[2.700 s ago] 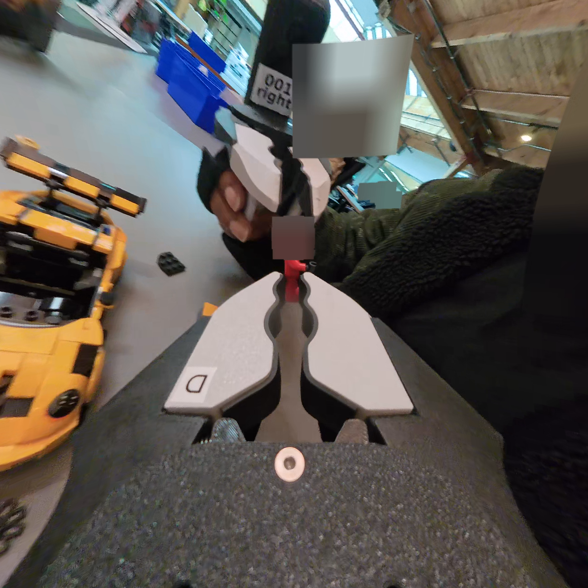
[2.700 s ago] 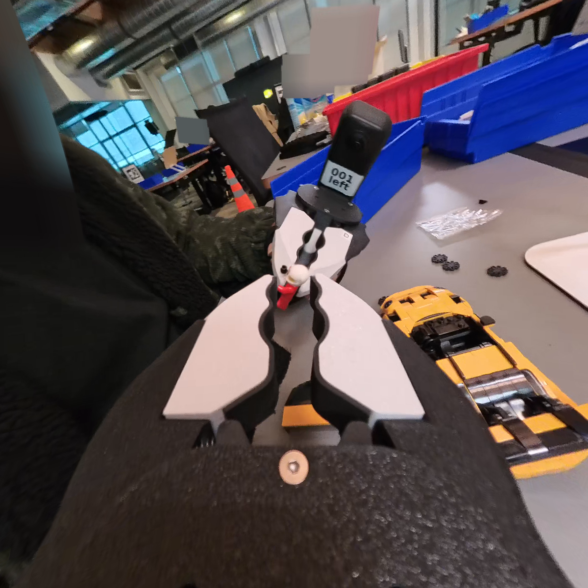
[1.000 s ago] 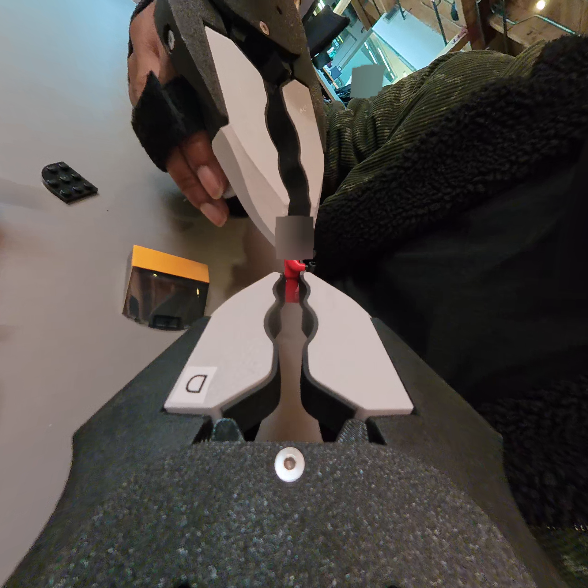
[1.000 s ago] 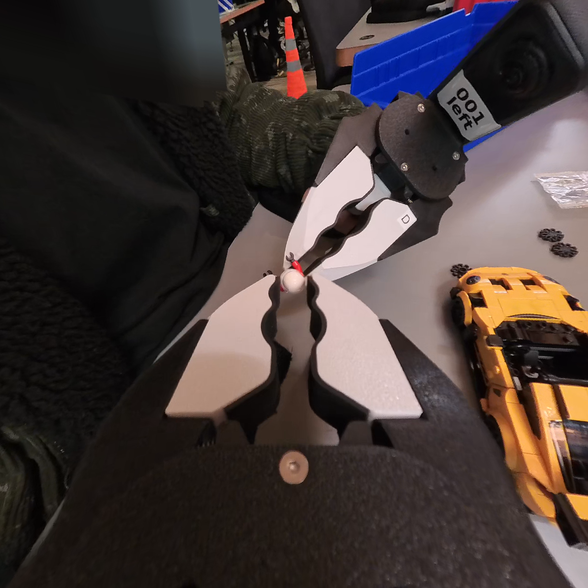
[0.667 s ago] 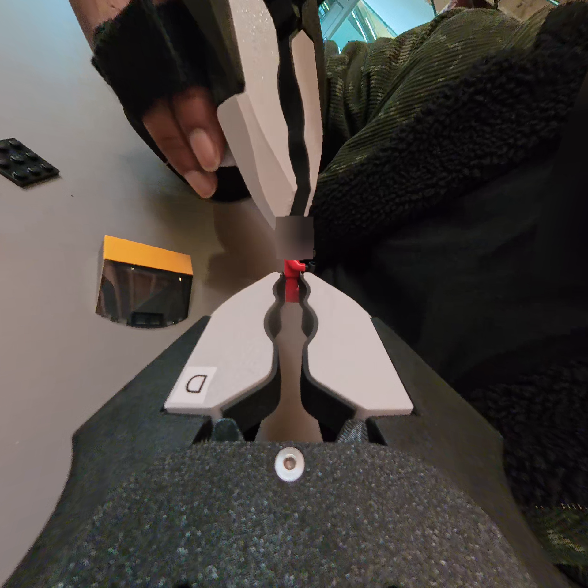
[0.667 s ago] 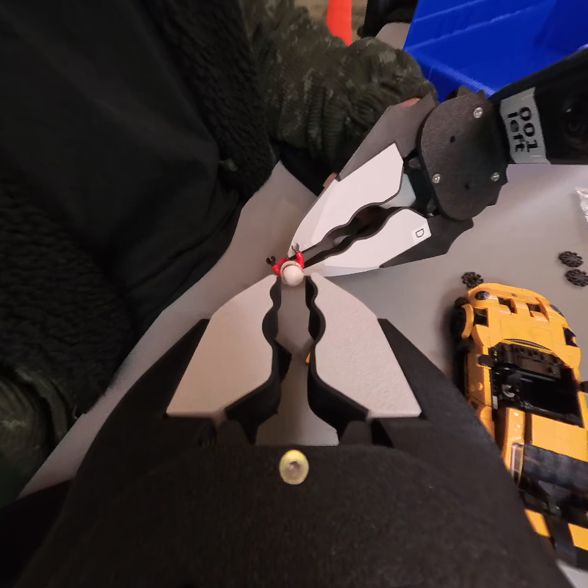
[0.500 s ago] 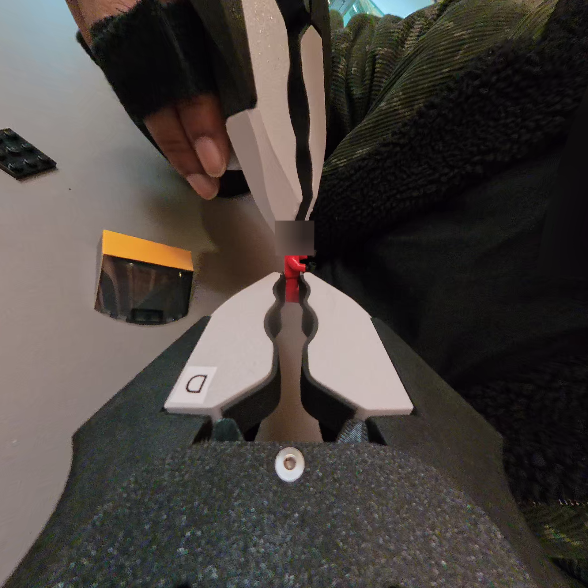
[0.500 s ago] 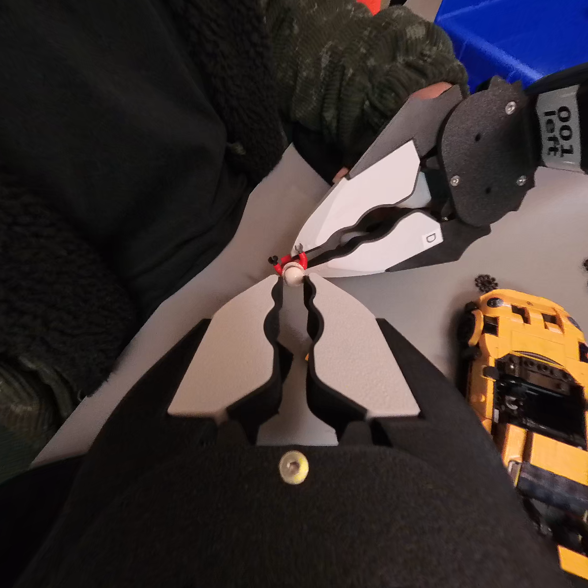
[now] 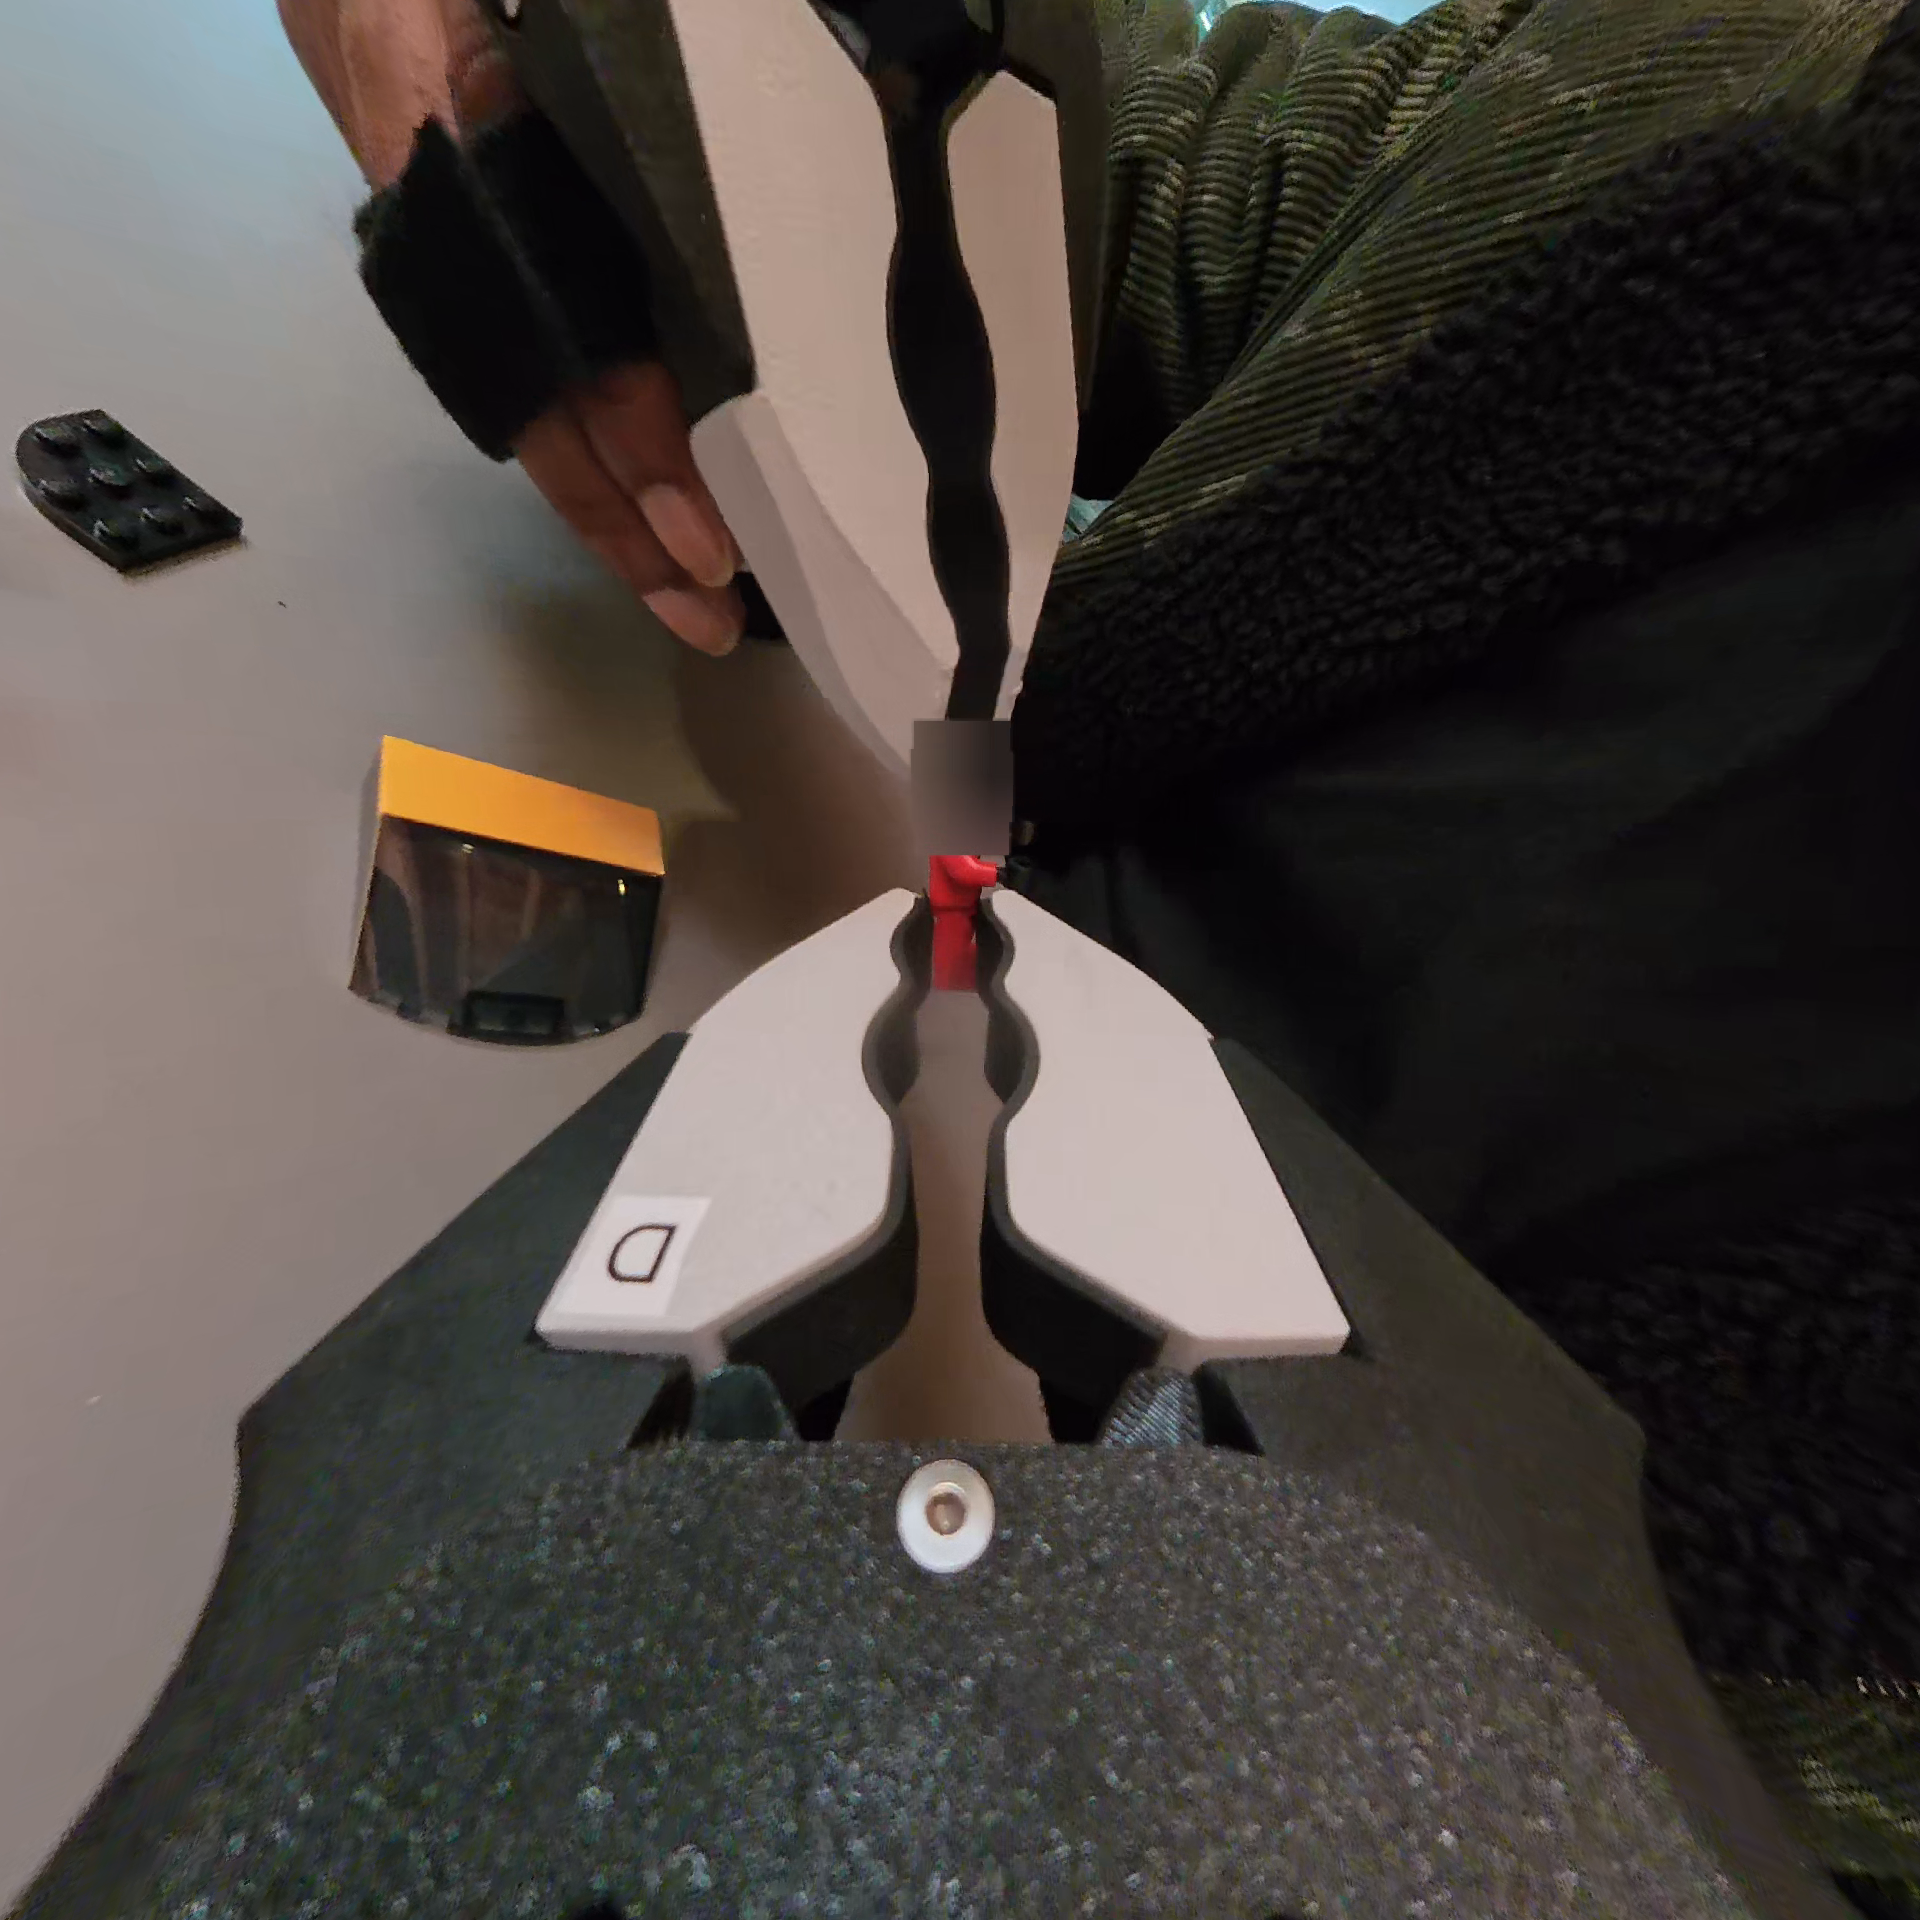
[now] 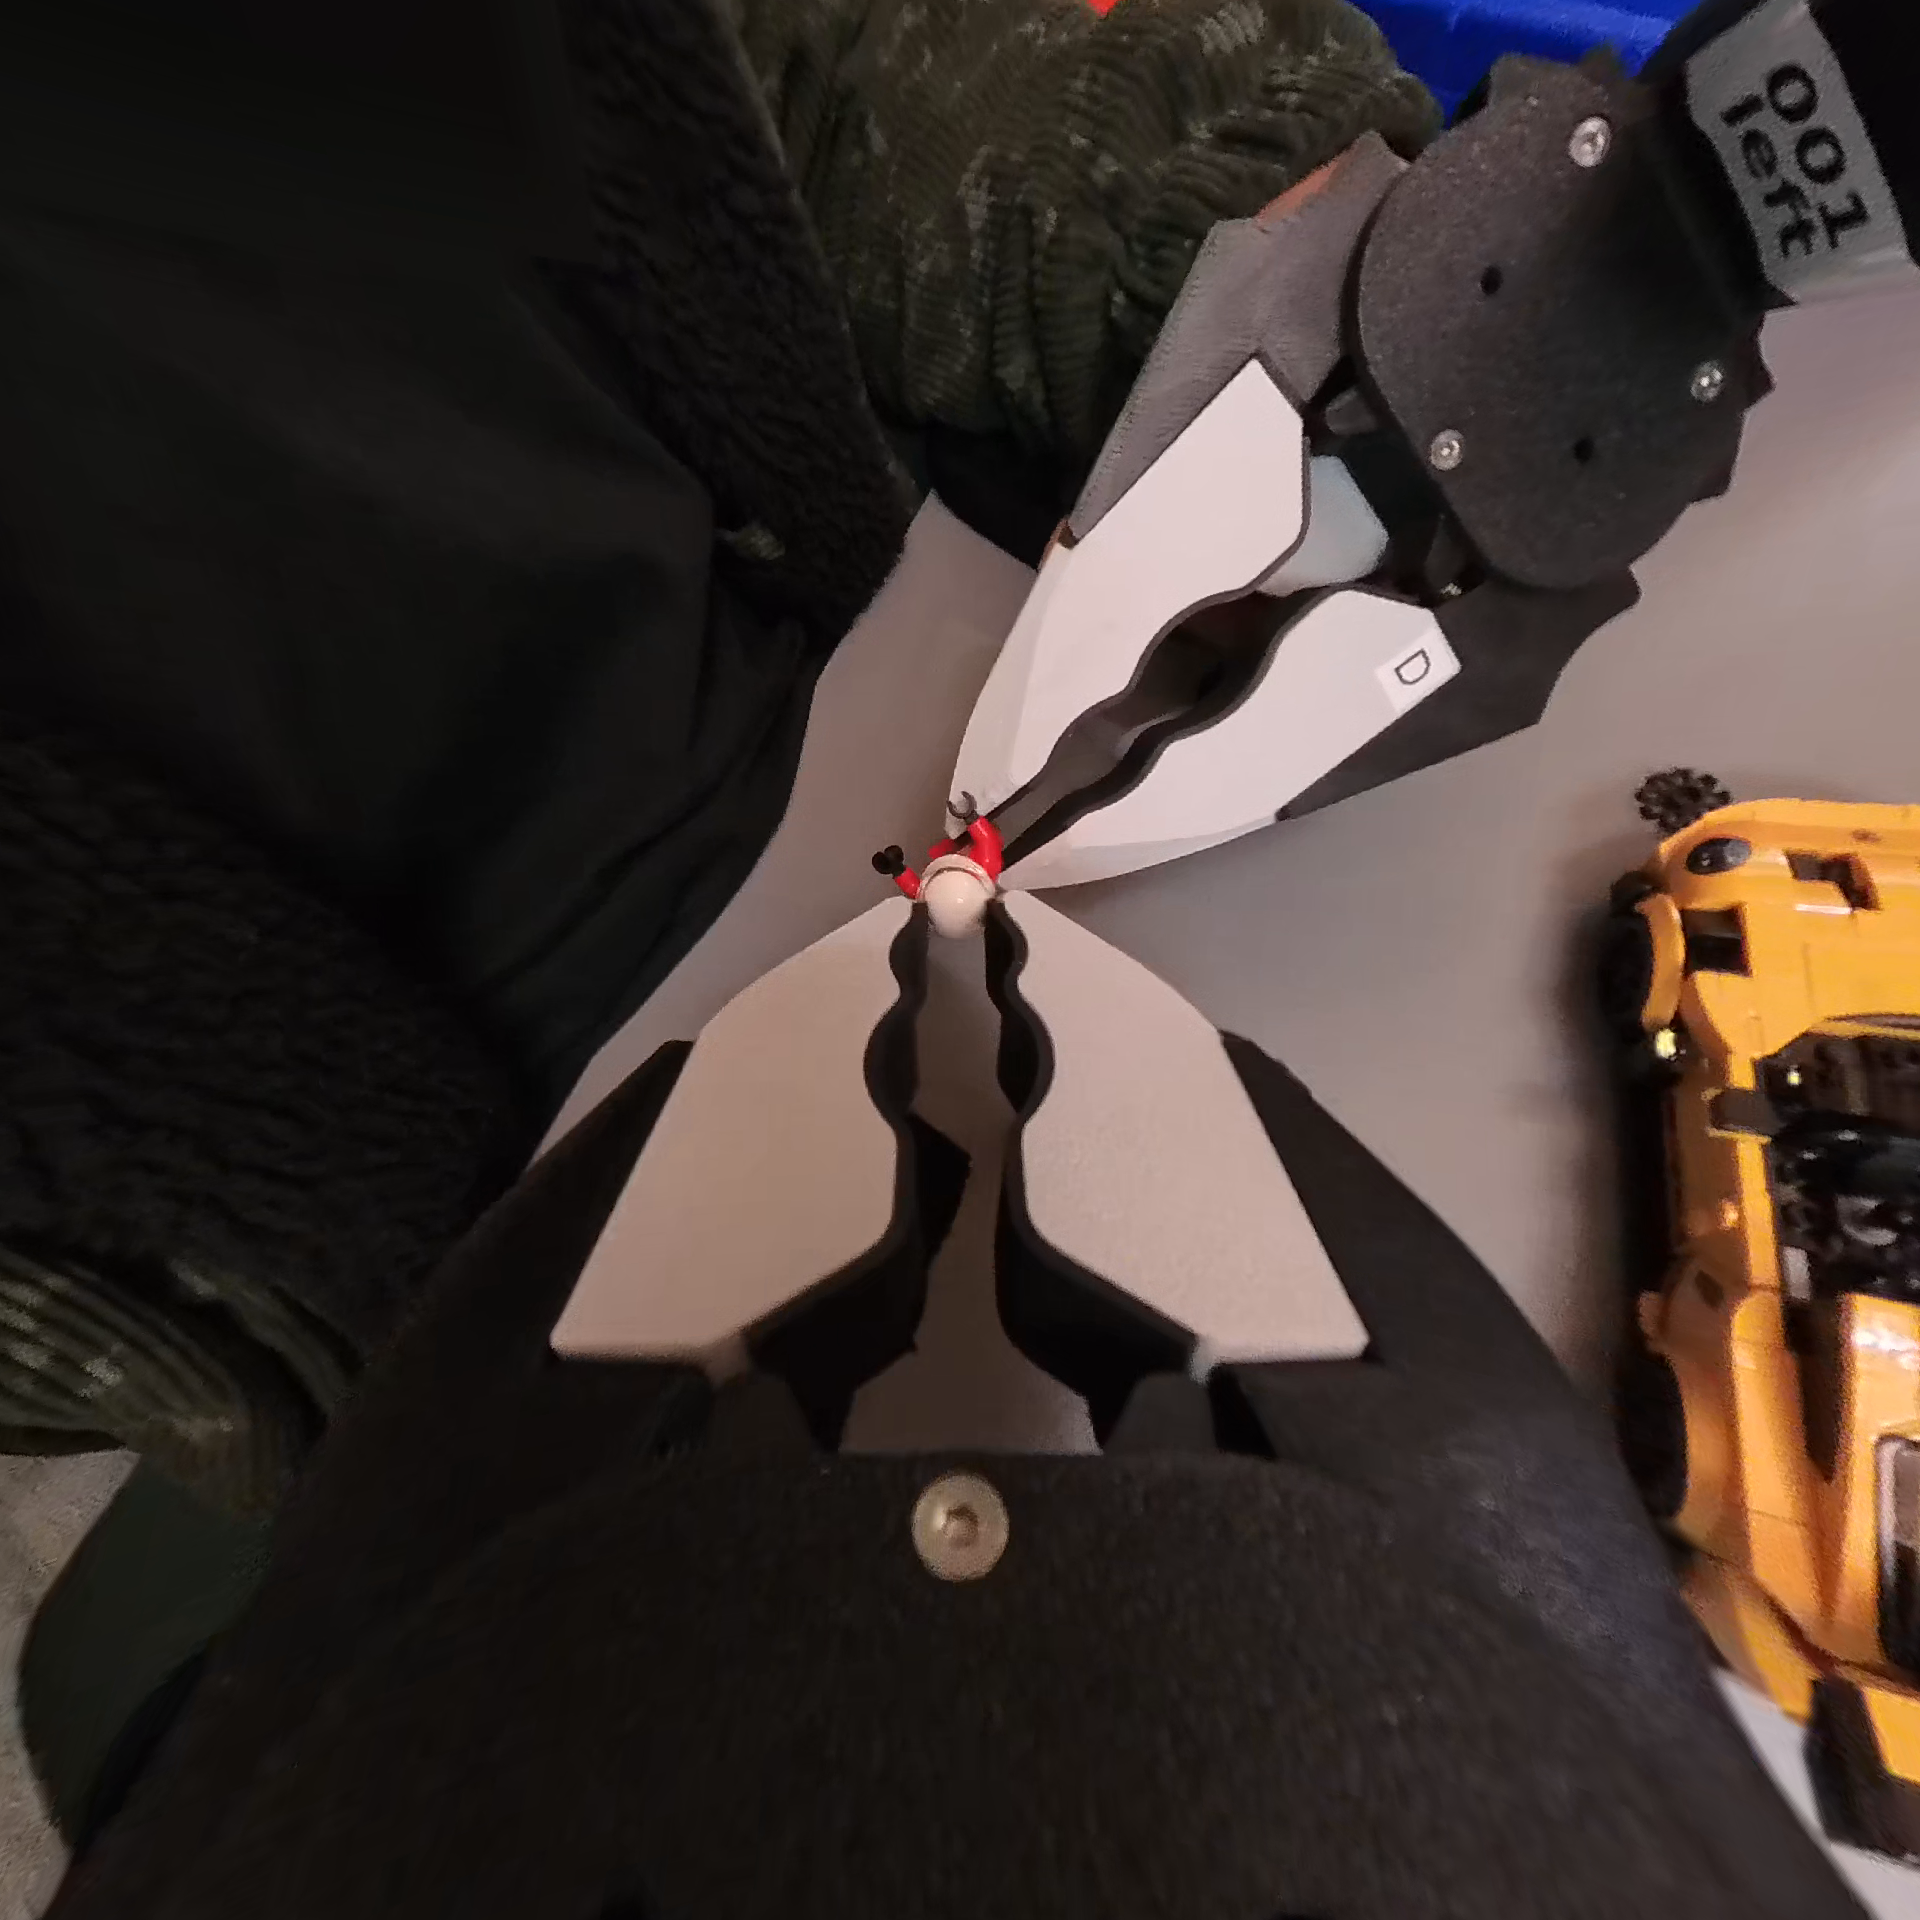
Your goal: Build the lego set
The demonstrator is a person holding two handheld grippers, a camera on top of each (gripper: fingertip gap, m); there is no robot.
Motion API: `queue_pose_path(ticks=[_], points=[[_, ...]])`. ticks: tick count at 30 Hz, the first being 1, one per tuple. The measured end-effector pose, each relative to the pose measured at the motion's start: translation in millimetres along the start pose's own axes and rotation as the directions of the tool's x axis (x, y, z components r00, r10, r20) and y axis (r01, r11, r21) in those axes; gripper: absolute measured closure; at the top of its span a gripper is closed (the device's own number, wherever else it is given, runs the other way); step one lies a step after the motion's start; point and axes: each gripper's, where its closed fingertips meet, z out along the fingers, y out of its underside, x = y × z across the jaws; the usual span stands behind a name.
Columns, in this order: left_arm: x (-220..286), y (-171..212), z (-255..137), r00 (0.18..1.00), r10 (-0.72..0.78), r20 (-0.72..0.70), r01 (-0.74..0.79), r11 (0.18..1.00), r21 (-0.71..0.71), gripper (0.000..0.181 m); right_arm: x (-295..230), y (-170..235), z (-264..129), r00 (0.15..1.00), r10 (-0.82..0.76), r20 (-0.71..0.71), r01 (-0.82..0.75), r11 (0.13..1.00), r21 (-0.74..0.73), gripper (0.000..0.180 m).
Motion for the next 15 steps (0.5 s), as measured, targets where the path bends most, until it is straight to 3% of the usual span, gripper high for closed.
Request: queue_pose_path(ticks=[7,15], points=[[-1.4,1.9,1.2,1.000,-0.007,0.009,0.007,1.000,-0.013,0.173,-1.0,4.7,1.5,0.992,0.129,-0.014,-0.129,0.992,0.014,0.169],[1.1,1.8,1.4,1.000,-0.006,-0.009,0.006,1.000,-0.012,0.173,-3.2,2.9,1.4,0.993,0.116,-0.020,-0.115,0.993,0.027,0.170]])
